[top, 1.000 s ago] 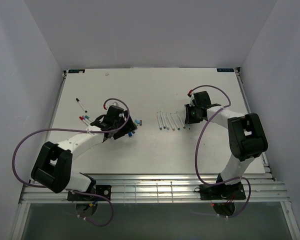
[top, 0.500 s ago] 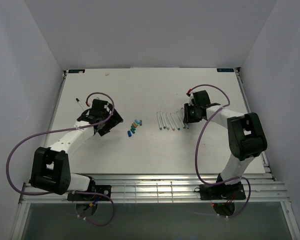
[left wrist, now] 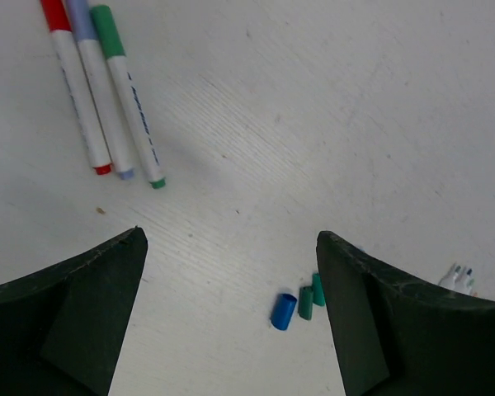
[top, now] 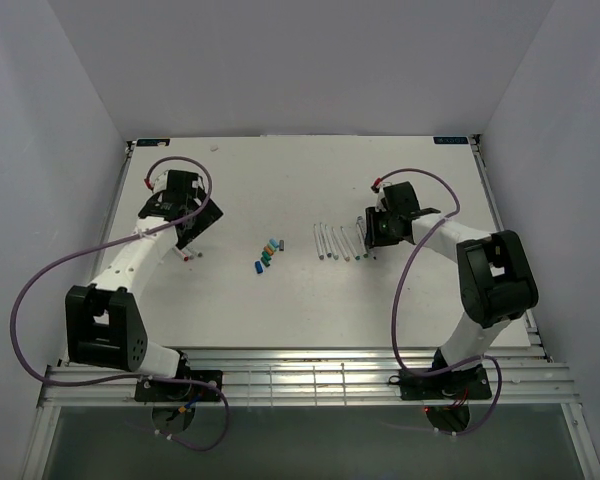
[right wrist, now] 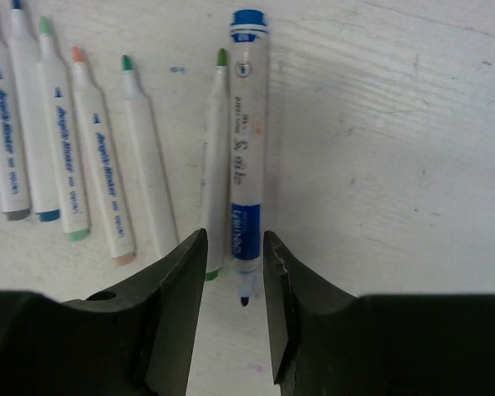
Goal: Open the pen caps
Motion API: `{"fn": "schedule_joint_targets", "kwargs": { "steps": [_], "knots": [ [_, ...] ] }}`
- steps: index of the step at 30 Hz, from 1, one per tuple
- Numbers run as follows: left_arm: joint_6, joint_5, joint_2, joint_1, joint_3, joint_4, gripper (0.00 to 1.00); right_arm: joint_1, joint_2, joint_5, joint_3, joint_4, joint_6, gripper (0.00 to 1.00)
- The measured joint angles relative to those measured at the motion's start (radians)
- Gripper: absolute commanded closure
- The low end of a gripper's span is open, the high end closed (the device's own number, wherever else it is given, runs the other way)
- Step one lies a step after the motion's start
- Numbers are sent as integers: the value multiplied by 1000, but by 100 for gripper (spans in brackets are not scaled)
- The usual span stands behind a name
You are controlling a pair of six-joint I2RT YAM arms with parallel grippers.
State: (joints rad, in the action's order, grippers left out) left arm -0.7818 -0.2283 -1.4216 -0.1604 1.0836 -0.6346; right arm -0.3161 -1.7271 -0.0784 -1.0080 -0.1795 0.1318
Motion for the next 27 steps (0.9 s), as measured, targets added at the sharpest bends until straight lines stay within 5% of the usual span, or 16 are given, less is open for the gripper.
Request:
{"fn": "schedule_joint_targets", "kwargs": {
  "steps": [13, 27],
  "knots": [
    [105, -135, -306, 226, 251, -61, 22, -331, 246, -20, 9, 23, 42, 58],
    [229, -217, -613, 263, 546, 25, 22, -350, 395, -63, 52, 56, 45, 57]
  ]
}}
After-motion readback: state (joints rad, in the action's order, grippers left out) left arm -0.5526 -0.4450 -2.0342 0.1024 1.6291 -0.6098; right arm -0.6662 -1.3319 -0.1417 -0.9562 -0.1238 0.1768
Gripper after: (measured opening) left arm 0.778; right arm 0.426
